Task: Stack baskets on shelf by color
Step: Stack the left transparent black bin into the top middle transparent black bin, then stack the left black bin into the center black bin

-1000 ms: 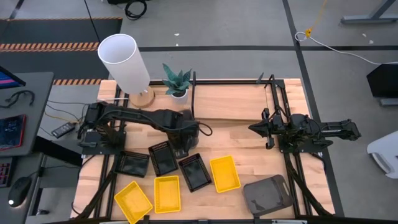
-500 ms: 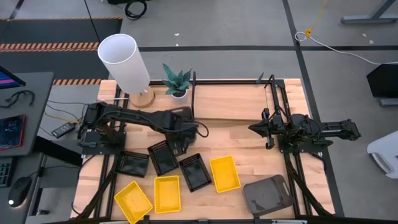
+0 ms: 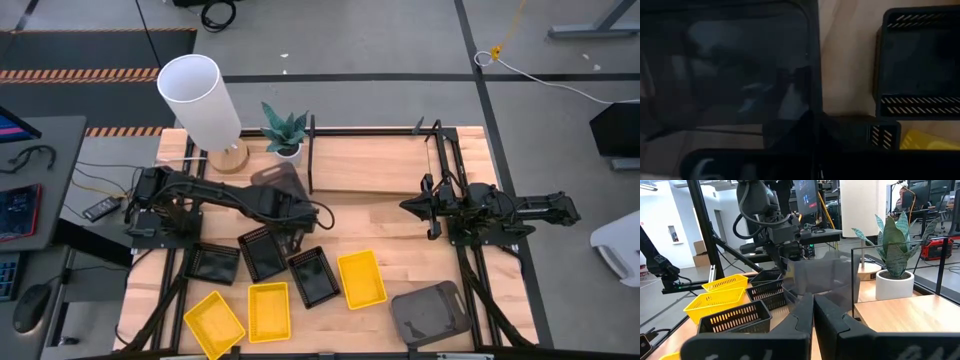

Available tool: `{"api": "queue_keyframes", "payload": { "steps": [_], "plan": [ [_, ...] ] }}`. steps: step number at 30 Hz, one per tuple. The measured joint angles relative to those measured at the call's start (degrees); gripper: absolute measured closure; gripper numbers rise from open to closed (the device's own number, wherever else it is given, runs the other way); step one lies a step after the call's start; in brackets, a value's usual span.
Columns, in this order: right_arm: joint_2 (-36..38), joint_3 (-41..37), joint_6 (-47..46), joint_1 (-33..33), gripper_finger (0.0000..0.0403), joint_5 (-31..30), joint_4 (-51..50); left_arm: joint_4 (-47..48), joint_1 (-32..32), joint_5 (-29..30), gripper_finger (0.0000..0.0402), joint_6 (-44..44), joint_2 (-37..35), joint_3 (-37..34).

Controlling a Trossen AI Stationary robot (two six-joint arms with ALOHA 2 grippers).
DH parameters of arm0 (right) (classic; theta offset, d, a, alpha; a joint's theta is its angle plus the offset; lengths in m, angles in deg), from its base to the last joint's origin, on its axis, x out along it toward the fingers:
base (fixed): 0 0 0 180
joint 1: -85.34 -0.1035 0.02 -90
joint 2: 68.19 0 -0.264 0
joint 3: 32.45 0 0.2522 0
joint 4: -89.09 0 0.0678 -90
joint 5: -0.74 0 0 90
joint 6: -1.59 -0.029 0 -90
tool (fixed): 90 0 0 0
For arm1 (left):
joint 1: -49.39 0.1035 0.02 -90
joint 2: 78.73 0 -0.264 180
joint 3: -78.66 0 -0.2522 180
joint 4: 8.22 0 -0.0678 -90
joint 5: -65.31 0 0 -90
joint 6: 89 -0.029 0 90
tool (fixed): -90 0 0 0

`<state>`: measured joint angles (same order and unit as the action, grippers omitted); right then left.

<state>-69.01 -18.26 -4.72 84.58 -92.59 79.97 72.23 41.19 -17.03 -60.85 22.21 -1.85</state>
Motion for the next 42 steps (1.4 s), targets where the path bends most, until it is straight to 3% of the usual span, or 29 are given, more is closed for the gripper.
{"api": "queue_keyframes", "payload": {
  "steps": [7,13,19,24,27,33,37,42],
  "plan": [
    [0.0,0.0,0.0,0.0,0.0384,0.0,0.0,-1.1,0.1,1.1,0.0391,0.3,0.0,0.0],
    [0.0,0.0,0.0,0.0,0.0384,0.0,0.0,-2.6,0.2,3.6,0.0362,2.8,0.0,0.0],
    [0.0,0.0,0.0,0.0,0.0384,0.0,0.0,-2.8,0.3,4.3,0.0357,5.4,0.0,0.0],
    [0.0,0.0,0.0,0.0,0.0384,0.0,0.0,-3.4,0.3,4.5,0.0323,7.7,0.0,0.0],
    [0.0,0.0,0.0,0.0,0.0384,0.0,0.0,-4.8,0.3,1.5,0.0299,8.7,-0.1,1.2],
    [0.0,0.0,0.0,0.0,0.0384,0.0,0.0,-14.8,0.0,0.1,0.0285,7.2,-0.3,7.1],
    [0.0,0.0,0.0,0.0,0.0384,0.0,0.0,-28.1,-0.1,-4.3,0.0285,7.9,0.2,7.7],
    [0.0,0.0,0.0,0.0,0.0384,0.0,0.2,-37.3,-1.6,-8.1,0.0285,11.7,3.8,7.5]
  ]
}}
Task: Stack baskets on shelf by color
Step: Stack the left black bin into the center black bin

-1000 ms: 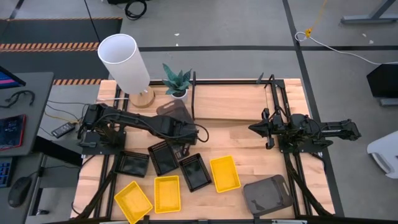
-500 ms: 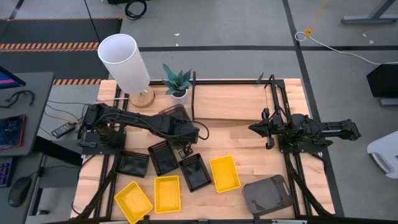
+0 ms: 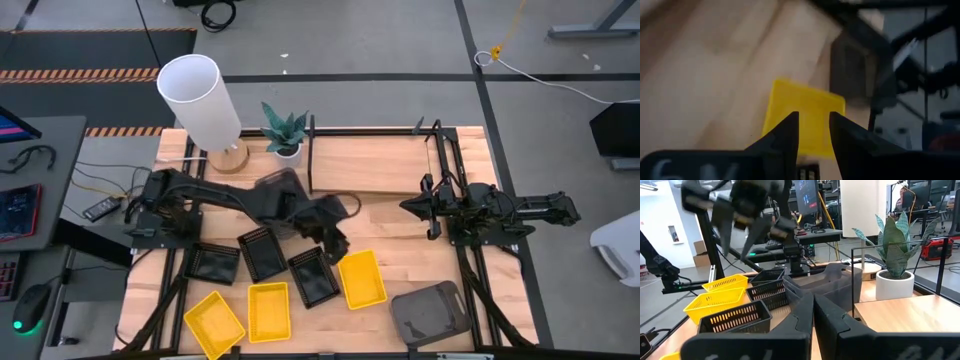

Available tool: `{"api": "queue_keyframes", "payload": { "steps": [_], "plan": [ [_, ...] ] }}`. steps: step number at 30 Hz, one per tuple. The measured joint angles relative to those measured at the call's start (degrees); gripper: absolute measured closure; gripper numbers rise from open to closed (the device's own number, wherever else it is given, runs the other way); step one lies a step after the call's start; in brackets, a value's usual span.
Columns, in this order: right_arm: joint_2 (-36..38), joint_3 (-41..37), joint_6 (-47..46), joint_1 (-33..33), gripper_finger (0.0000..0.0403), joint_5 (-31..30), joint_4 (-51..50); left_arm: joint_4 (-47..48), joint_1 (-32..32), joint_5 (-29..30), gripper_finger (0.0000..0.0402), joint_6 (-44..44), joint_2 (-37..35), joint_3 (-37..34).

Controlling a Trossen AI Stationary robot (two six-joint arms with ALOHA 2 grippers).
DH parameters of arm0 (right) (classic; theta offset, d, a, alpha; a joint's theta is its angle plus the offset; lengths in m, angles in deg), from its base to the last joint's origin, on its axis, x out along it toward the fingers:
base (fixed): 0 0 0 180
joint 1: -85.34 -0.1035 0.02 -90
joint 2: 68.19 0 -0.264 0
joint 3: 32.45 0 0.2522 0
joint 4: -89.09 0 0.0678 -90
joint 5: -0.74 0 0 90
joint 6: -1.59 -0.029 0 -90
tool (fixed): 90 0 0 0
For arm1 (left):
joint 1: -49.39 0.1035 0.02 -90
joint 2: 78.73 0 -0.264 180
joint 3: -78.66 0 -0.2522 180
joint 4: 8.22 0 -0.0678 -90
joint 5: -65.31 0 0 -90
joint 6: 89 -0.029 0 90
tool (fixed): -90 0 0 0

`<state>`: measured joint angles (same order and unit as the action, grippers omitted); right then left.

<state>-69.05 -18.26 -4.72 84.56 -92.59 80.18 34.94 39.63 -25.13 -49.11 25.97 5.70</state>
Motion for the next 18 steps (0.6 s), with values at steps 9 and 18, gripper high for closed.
{"api": "queue_keyframes", "payload": {
  "steps": [9,18],
  "plan": [
    [-0.9,0.0,0.0,0.0,0.0384,0.2,1.9,-15.2,-2.5,-4.8,0.0285,0.2,7.1,4.1],
    [-2.1,0.0,0.0,0.0,0.0384,0.0,3.8,-12.8,-2.9,-7.3,0.0285,-8.8,17.2,23.8]
  ]
}}
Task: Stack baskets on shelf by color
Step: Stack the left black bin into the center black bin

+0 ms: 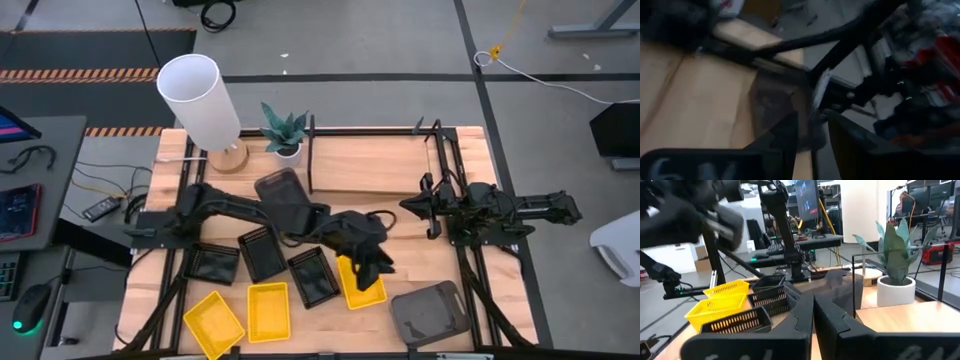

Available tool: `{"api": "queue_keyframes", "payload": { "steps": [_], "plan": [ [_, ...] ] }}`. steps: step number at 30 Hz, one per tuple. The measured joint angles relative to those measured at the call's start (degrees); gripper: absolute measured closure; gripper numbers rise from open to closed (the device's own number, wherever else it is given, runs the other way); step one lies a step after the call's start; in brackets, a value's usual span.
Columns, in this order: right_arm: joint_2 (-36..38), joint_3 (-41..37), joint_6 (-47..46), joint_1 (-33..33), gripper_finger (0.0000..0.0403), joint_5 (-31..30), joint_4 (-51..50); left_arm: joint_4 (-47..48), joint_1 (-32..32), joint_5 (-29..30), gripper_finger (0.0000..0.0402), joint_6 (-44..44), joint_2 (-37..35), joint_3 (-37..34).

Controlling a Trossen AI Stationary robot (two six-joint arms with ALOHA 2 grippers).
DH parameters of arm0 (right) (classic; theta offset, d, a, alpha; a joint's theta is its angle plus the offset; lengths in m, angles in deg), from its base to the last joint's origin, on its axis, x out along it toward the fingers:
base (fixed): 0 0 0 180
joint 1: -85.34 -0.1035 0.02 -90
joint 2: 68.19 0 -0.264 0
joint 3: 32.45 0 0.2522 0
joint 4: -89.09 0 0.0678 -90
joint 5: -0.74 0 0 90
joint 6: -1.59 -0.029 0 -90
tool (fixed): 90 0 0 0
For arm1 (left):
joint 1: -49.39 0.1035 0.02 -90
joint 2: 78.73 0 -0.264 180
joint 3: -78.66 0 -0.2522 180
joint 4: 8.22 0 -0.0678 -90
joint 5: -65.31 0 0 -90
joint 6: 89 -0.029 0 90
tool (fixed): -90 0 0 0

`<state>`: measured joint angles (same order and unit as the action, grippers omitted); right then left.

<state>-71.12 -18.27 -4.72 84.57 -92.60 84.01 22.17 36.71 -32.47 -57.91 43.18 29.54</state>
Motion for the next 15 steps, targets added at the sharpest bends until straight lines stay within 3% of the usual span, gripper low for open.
{"api": "queue_keyframes", "payload": {
  "steps": [6,15],
  "plan": [
    [-0.3,0.0,0.0,0.0,0.0384,0.1,0.7,5.9,-0.4,-4.9,0.0285,-7.3,6.7,10.5],
    [-0.7,0.0,0.0,0.0,0.0384,0.0,1.1,4.3,-4.6,-3.0,0.0257,-19.3,11.4,11.7]
  ]
}}
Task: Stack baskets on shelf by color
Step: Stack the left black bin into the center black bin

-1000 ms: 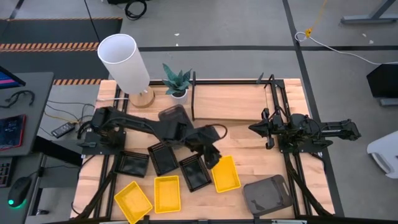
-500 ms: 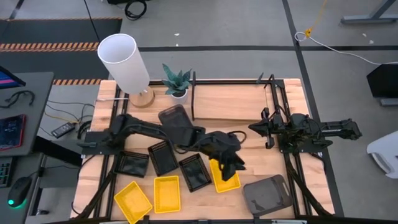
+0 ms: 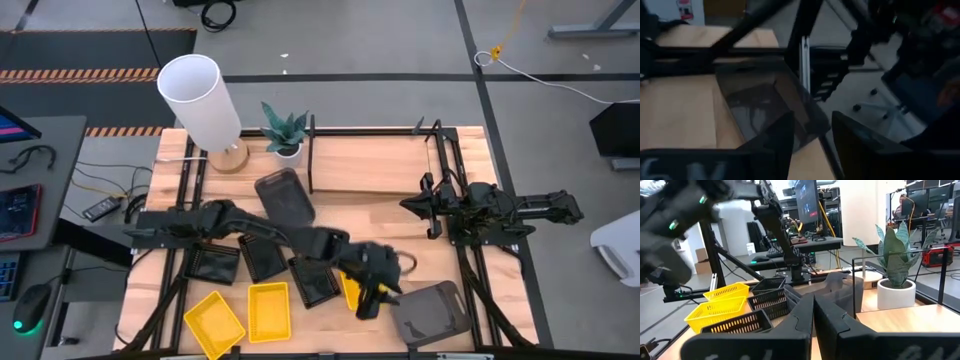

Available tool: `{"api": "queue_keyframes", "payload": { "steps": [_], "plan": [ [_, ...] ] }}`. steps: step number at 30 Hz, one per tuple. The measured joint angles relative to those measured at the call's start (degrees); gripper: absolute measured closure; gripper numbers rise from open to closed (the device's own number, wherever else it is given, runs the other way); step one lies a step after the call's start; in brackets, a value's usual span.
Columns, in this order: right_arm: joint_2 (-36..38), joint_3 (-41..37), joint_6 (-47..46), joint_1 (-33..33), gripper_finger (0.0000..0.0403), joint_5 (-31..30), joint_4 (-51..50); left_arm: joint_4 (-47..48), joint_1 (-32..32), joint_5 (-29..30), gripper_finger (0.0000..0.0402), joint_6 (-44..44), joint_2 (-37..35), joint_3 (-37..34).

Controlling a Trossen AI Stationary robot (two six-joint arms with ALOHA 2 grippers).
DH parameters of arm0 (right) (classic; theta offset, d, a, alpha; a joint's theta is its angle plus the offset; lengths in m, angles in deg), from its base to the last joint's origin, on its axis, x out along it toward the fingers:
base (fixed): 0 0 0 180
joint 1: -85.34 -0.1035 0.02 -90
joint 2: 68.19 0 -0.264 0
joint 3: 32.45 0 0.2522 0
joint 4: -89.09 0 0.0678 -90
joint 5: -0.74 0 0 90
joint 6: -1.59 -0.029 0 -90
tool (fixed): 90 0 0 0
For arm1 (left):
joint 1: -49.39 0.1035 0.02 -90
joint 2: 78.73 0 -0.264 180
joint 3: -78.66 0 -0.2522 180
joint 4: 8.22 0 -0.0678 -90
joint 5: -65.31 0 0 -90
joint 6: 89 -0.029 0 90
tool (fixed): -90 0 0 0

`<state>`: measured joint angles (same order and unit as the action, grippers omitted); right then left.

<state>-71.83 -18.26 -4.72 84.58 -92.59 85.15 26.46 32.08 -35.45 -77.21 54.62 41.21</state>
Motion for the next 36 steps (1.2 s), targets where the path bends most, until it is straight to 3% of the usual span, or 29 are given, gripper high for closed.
{"api": "queue_keyframes", "payload": {
  "steps": [10,19,29,36],
  "plan": [
    [0.0,0.0,0.0,0.0,0.0384,0.0,0.0,-3.5,-5.2,5.7,0.0182,-14.8,6.0,-0.1],
    [0.0,0.0,0.0,0.0,0.0384,0.0,0.0,-4.5,-8.0,17.1,0.0181,-30.2,8.4,-0.1],
    [0.0,0.0,0.0,0.0,0.0384,0.0,1.1,-6.0,-6.3,19.3,0.0190,-32.5,11.0,0.0],
    [0.0,0.0,0.0,0.0,0.0384,0.0,1.6,3.0,-6.0,21.1,0.0214,-27.7,8.5,-0.1]
  ]
}}
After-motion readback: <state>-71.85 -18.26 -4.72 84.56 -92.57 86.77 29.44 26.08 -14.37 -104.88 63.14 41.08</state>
